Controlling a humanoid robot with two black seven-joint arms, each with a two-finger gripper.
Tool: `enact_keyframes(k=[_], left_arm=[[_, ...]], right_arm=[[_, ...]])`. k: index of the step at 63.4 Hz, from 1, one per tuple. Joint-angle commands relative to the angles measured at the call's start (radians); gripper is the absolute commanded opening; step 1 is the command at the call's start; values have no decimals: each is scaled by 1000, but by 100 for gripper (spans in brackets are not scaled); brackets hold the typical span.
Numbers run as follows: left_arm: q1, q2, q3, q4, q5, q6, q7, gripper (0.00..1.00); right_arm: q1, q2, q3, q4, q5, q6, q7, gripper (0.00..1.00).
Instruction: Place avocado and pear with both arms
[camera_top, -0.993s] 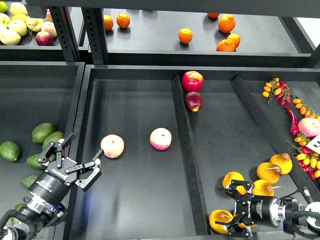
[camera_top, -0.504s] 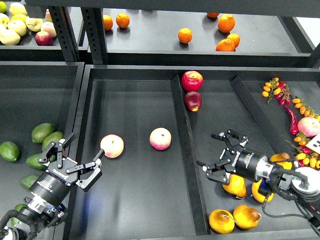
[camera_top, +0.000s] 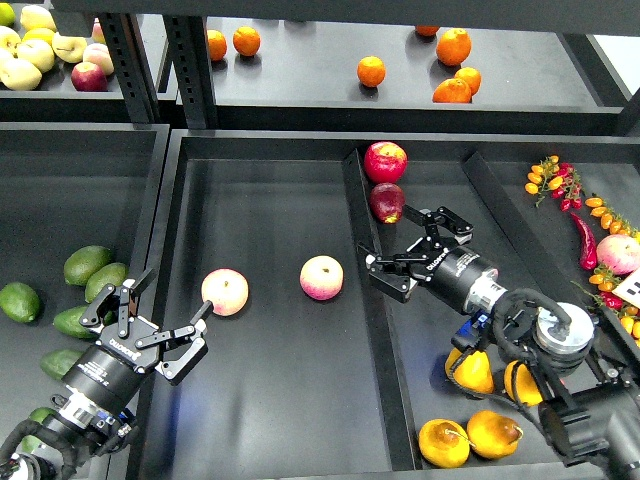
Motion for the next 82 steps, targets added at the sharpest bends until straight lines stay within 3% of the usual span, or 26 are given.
enact_keyframes(k=[1, 27, 41, 52, 74, 82], left_arm=[[0, 0, 7, 1, 3, 0, 0, 99], [-9, 0, 18, 44, 13, 0, 0, 99], [-11, 0, -7, 60, 13, 0, 0, 99], [-12, 0, -31, 172, 11, 0, 0, 99], [-34, 0, -71, 164, 10, 0, 0, 99], [-41, 0, -71, 129, 7, 0, 0, 99]], right_arm=[[-29, 59, 66, -5, -37, -33, 0, 99], [-93, 59, 132, -13, -88, 55, 0, 99], [-155, 59, 126, -62, -106, 211, 0, 99], [-190, 59, 134, -140, -103, 366, 0, 99], [-220, 59, 149, -51, -103, 455, 0, 100], [-231, 59, 184, 18, -103, 457, 32, 100]])
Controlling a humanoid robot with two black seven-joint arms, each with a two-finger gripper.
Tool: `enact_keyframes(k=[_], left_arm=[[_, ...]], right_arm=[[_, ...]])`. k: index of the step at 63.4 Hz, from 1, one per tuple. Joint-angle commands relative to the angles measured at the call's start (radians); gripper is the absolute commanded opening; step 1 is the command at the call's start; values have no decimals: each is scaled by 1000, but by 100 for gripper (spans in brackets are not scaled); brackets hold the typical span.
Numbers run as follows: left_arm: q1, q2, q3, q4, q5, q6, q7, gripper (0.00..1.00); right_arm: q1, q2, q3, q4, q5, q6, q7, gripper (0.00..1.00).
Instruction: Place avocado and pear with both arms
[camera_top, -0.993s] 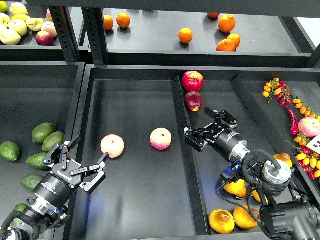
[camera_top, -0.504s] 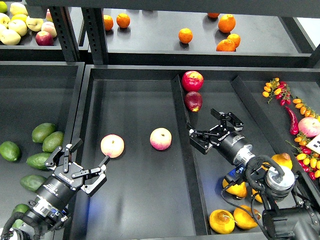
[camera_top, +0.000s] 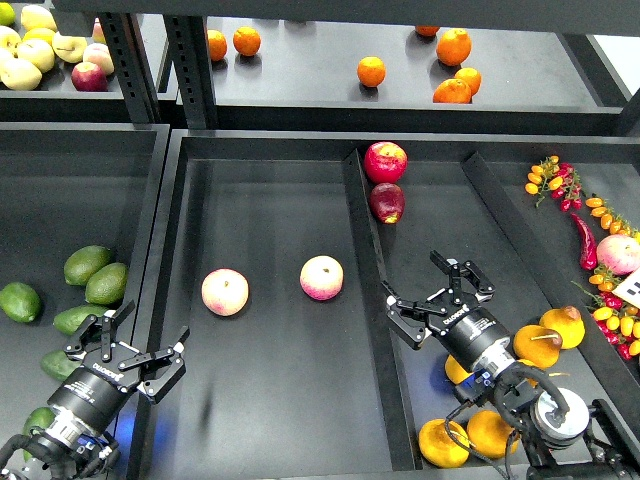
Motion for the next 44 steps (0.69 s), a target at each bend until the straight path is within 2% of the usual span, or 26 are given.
enact_keyframes(k=[1, 8, 17, 21, 34, 39, 44], left_arm=[[-7, 0, 2, -32, -3, 0, 0, 99], [-10, 0, -1, -114, 0, 0, 0, 99], [-15, 0, -1, -197, 6, 0, 0, 99], [-15, 0, -1, -214, 29, 0, 0, 99], [-41, 0, 8, -202, 55, 0, -42, 99], [-50, 0, 19, -190, 55, 0, -45, 99], [-53, 0, 45, -179, 55, 0, -51, 99]], right_arm=[[-10, 0, 32, 60, -2, 2, 17, 100], [-26, 0, 35, 138, -6, 1, 18, 100], [-23, 0, 19, 152, -12, 7, 18, 100], [-21, 0, 17, 153, -12, 13, 35, 100], [5, 0, 14, 133, 23, 13, 219, 100], [5, 0, -14, 115, 78, 14, 242, 100], [5, 0, -47, 96, 138, 14, 245, 100]])
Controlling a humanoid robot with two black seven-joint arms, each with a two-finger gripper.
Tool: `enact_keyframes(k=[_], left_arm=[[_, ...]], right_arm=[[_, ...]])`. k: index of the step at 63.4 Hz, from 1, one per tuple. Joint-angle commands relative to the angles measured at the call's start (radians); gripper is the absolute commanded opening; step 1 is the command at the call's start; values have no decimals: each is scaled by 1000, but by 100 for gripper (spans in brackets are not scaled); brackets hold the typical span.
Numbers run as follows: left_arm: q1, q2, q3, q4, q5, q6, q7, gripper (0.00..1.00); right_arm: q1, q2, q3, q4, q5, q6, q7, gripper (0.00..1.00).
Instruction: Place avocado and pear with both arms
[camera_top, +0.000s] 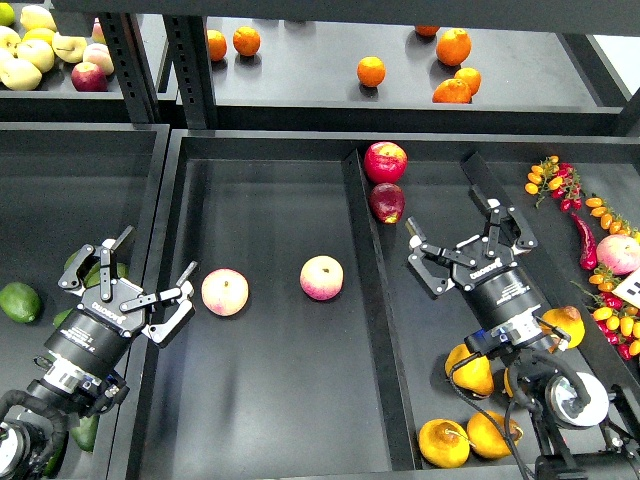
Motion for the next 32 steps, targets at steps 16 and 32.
enact_keyframes(k=[16, 32], left_arm=[[-20, 0, 99, 27, -4, 0, -37, 99], [-19, 0, 107, 10, -9, 0, -80, 99]], right_arm=[[-4, 0, -155, -69, 164, 30, 15, 100], [-55, 0, -203, -70, 189, 68, 15, 100]])
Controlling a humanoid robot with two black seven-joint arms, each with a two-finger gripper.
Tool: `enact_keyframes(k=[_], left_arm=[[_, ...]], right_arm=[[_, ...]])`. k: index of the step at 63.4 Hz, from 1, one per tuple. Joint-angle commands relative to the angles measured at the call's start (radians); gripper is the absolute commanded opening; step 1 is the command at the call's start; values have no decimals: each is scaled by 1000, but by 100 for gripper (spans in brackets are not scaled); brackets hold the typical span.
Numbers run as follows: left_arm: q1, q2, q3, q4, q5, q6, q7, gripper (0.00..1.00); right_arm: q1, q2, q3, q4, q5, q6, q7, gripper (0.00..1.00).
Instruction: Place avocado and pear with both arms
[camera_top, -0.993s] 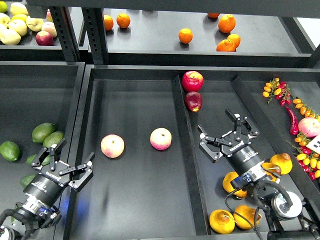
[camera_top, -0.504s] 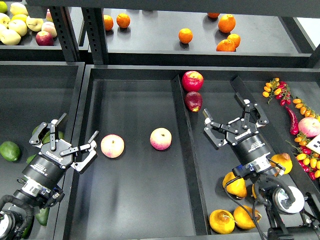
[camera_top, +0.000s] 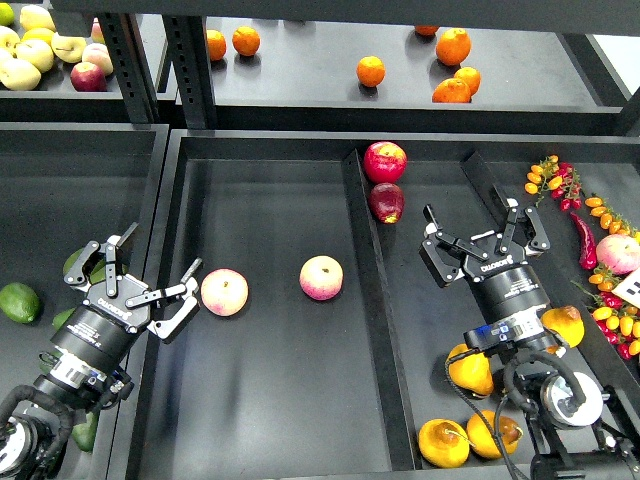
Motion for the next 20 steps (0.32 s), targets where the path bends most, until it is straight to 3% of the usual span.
enact_keyframes(k=[1, 20], left_arm=[[1, 0, 0, -10, -2, 0, -24, 99], [6, 0, 6, -15, -2, 0, -24, 99]], right_arm=[[-27, 0, -10, 4, 6, 34, 0, 100], [-62, 0, -10, 54, 6, 57, -4, 100]])
